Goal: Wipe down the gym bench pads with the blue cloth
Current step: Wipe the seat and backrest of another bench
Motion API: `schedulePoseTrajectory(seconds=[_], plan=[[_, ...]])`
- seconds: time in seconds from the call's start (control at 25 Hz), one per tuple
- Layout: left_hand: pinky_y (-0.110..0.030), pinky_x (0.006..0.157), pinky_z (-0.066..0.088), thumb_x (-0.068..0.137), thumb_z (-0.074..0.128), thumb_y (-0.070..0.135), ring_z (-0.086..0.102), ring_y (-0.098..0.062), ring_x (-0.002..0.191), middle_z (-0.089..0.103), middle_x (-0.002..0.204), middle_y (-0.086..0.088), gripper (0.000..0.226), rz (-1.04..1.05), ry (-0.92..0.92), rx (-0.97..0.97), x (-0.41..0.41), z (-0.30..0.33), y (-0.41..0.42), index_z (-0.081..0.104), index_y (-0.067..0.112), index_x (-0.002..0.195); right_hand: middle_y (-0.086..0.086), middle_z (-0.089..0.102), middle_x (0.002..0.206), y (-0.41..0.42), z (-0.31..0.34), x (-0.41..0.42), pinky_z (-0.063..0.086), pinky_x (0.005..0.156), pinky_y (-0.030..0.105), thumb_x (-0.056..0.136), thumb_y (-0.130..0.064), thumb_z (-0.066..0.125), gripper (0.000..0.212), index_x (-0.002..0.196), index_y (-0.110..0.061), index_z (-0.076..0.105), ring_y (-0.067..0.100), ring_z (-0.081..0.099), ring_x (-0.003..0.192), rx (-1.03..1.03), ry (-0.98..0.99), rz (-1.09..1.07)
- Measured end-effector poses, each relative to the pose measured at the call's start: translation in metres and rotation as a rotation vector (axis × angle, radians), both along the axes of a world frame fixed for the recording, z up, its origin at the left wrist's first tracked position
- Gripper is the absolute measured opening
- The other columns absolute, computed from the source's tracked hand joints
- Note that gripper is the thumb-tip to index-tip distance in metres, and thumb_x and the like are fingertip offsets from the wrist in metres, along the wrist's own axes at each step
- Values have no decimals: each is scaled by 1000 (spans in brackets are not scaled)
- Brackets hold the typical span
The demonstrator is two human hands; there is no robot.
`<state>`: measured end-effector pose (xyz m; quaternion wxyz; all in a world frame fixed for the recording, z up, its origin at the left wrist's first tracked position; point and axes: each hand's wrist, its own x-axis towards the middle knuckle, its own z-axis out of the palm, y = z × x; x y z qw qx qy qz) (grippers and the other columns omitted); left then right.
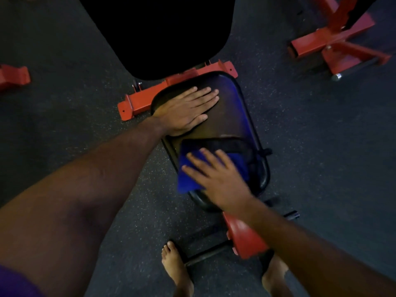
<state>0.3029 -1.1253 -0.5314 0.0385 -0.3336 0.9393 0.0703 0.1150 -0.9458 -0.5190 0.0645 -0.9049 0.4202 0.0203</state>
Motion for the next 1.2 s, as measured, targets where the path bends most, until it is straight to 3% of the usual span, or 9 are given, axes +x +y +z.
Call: schedulePoseTrajectory(seconds=[0.2, 0.4, 0.52, 0.6, 0.76, 0.88, 0.96, 1.08, 1.2], plan=[[-38, 129, 1, 109, 16, 42, 4, -18, 158, 9, 172, -4, 62, 6, 9, 29, 2, -2, -1, 13, 14, 164, 0, 20, 165, -16, 1, -66, 16, 110, 72, 94, -49, 35, 62, 154, -36, 29, 36, 19, 150, -44, 117, -246], [-38, 128, 3, 108, 23, 41, 3, -20, 158, 9, 172, -5, 63, 69, 90, 141, 12, 15, -5, 13, 13, 164, -2, 27, 162, -13, -3, 33, 6, 111, 74, 91, -42, 50, 61, 149, -34, 37, 35, 17, 150, 45, -1, -190], [-40, 128, 9, 109, 26, 39, 8, -21, 158, 13, 171, -8, 62, 187, 173, 190, 33, 40, 10, 17, 10, 163, -5, 30, 161, -24, 8, 81, -1, 113, 72, 97, -33, 50, 57, 151, -30, 34, 31, 13, 152, 188, -25, 29], [-38, 128, 10, 109, 24, 42, 12, -19, 157, 17, 170, -7, 62, 228, 181, 223, 53, 63, 32, 19, 13, 163, -7, 26, 162, -25, 32, 93, 0, 114, 69, 103, -27, 43, 54, 154, -30, 27, 26, 14, 151, 376, -27, 111], [-38, 121, 31, 102, 23, 62, 42, -18, 145, 47, 157, 2, 61, 624, 322, 462, 81, 125, 89, 37, 37, 156, 3, 59, 134, -35, 108, 77, 43, 100, 53, 102, -23, 47, 36, 138, -20, 47, 26, 54, 120, 657, -422, -48], [-45, 117, 38, 92, 33, 78, 54, -13, 134, 62, 143, 9, 56, 855, 641, 742, 75, 195, 131, 62, 52, 132, 5, 58, 131, -43, 190, 49, 39, 106, 29, 102, -16, 51, 33, 134, -14, 53, 17, 54, 119, 702, -657, -159], [-37, 112, 42, 90, 43, 73, 58, -8, 127, 66, 134, 16, 47, 815, 763, 808, 60, 253, 156, 66, 52, 124, 2, 54, 131, -40, 255, 27, 34, 107, 17, 102, -17, 51, 34, 136, -16, 54, 8, 51, 120, 707, -721, -203], [-21, 98, 49, 80, 66, 61, 63, -2, 116, 68, 121, 23, 43, 739, 846, 805, 33, 340, 182, 65, 50, 121, 1, 53, 122, -22, 346, -9, 34, 100, 11, 104, -23, 49, 24, 125, -32, 55, -4, 52, 108, 675, -784, -300], [-37, 99, 52, 81, 75, 49, 65, -13, 111, 70, 118, 8, 48, 678, 848, 687, 1, 393, 195, 65, 28, 124, -7, 58, 114, 6, 414, -42, 38, 91, 7, 104, -23, 50, 25, 112, -46, 53, -10, 54, 104, 593, -892, -392]])
